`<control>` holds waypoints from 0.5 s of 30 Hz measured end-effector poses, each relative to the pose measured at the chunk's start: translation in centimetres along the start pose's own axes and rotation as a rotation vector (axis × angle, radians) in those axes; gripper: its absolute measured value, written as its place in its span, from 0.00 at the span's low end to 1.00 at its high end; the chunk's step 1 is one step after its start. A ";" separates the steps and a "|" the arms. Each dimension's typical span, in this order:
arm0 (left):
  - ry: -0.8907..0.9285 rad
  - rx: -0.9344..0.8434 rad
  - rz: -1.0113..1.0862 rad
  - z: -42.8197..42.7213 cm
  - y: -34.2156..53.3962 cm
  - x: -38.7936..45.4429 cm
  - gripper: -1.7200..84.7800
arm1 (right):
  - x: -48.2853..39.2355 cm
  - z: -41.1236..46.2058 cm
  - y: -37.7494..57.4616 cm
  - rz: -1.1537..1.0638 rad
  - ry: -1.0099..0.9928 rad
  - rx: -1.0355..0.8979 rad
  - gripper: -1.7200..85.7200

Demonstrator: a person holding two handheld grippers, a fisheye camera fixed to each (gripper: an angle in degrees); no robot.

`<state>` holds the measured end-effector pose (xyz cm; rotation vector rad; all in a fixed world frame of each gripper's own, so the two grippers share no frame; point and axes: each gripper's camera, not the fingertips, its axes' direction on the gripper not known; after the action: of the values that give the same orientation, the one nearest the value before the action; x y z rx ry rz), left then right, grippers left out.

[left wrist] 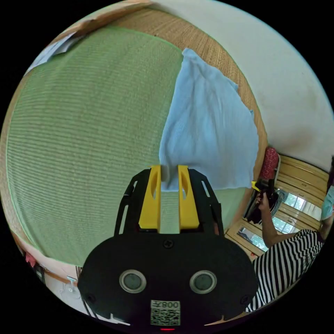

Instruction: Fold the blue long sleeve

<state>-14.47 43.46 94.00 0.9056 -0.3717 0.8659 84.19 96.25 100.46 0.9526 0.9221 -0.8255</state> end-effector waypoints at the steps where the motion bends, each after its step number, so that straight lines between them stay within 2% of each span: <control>1: 0.002 -0.022 0.018 0.8 -0.3 0.3 0.08 | 0.5 0.1 -0.1 -0.011 -0.005 -0.014 0.10; 5: -0.029 -0.025 0.063 1.0 -0.1 0.5 0.06 | 2.1 -0.9 0.9 -0.025 -0.030 0.010 0.06; 8: 0.016 0.016 0.063 0.1 0.7 -0.4 0.06 | 3.9 -2.1 2.5 -0.029 -0.129 0.054 0.05; 13: -0.057 -0.019 0.059 2.3 1.2 -1.2 0.05 | 7.9 0.6 4.9 0.032 -0.146 -0.062 0.04; 15: -0.051 -0.046 0.023 4.2 1.3 -2.0 0.05 | 10.0 1.8 5.3 0.085 -0.212 -0.056 0.04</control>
<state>-16.46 39.48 95.95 0.8835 -0.4454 0.8531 93.16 94.80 93.50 0.8328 0.7130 -0.8075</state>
